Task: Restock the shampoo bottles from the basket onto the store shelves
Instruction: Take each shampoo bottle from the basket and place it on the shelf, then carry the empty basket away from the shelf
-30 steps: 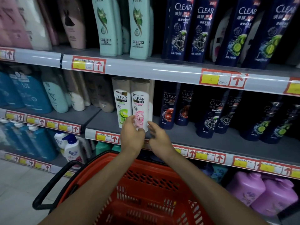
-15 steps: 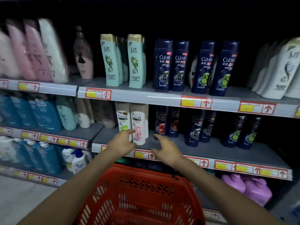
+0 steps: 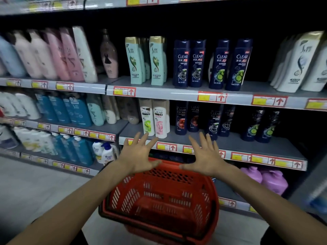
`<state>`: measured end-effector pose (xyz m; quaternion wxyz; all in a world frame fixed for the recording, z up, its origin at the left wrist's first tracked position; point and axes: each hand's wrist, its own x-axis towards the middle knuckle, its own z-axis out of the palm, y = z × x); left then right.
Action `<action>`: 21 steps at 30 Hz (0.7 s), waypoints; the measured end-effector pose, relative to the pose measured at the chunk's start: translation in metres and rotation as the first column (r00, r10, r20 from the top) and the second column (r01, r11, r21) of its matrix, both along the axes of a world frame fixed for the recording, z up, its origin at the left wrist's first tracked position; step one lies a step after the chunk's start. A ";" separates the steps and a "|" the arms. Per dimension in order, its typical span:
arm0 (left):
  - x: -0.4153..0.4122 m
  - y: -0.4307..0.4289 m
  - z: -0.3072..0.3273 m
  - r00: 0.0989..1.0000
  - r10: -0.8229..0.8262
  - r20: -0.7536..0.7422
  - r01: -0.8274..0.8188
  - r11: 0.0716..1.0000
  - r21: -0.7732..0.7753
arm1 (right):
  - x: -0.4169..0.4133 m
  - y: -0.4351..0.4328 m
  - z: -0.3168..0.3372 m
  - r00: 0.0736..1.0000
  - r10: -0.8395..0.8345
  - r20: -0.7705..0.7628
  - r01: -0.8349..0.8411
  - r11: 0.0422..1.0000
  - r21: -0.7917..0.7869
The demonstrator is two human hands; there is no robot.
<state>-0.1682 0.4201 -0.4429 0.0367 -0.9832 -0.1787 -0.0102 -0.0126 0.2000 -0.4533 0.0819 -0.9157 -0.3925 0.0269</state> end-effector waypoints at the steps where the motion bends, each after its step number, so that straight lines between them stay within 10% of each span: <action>1: -0.004 0.000 -0.006 1.000 -0.005 0.001 0.005 1.000 0.009 | -0.002 -0.005 -0.005 1.000 0.001 -0.013 -0.001 1.000 0.004; 21: -0.035 0.081 -0.192 0.959 0.267 -0.100 -0.272 0.962 -0.036 | -0.018 -0.036 -0.222 0.976 -0.208 0.059 0.215 0.967 -0.140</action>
